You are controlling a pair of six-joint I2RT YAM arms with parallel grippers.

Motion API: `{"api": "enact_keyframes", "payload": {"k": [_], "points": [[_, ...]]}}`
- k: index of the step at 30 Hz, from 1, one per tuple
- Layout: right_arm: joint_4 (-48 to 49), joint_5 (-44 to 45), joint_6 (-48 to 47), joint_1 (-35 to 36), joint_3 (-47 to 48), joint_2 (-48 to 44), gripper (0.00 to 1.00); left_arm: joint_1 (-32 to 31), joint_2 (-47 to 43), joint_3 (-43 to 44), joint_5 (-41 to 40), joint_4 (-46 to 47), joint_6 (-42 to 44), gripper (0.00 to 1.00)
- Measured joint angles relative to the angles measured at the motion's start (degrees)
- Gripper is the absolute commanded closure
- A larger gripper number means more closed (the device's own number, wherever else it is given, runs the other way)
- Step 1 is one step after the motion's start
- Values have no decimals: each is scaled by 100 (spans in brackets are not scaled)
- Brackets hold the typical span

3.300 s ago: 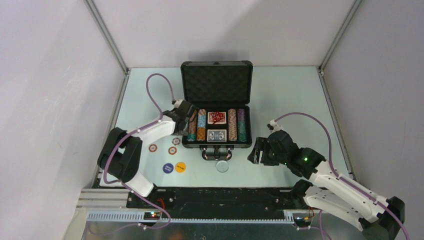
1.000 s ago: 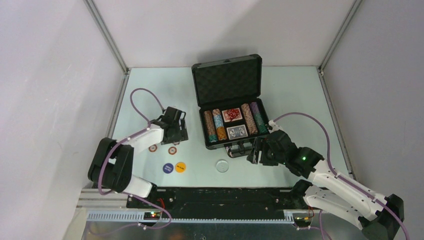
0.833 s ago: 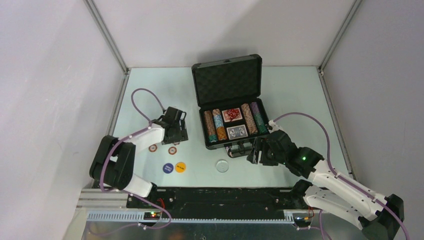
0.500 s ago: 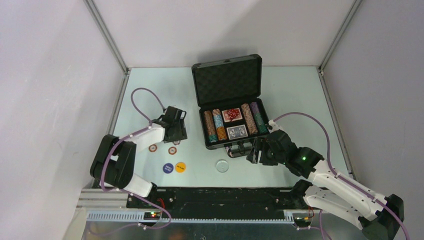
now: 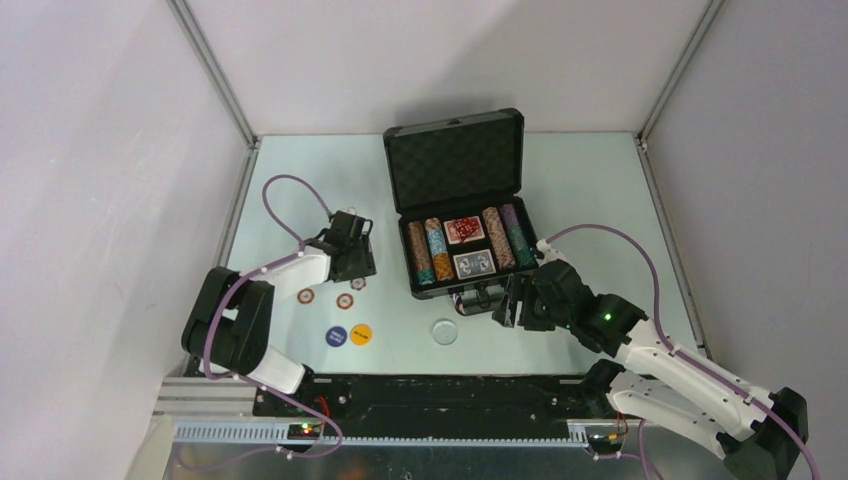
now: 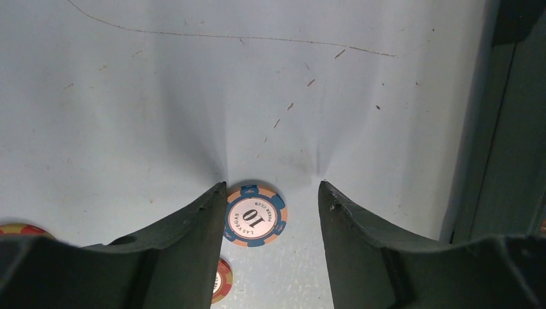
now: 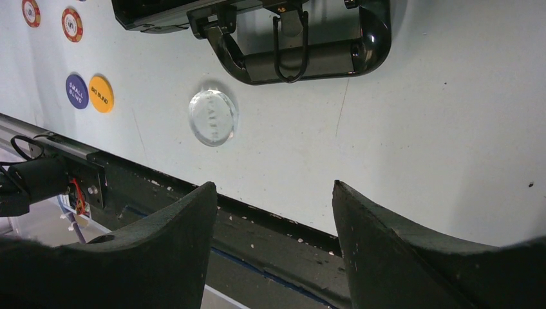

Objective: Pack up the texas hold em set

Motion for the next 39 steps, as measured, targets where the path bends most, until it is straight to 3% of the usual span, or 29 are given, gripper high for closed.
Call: {"api": "enact_keyframes", "payload": {"k": [14,20,24,39], "points": [[55,-2,0,20,0,92,30,-284,101,4,-345,114,-87,40],[111,-2,2,50,0,138,30,-686,216,111,-507,131,-173,40],[122,-2,2,57,0,138,30,-927,251,162,-531,114,-258,36],[125,-2,2,83,0,136,30,-822,-345,-286,-1040,-492,-761,27]]}}
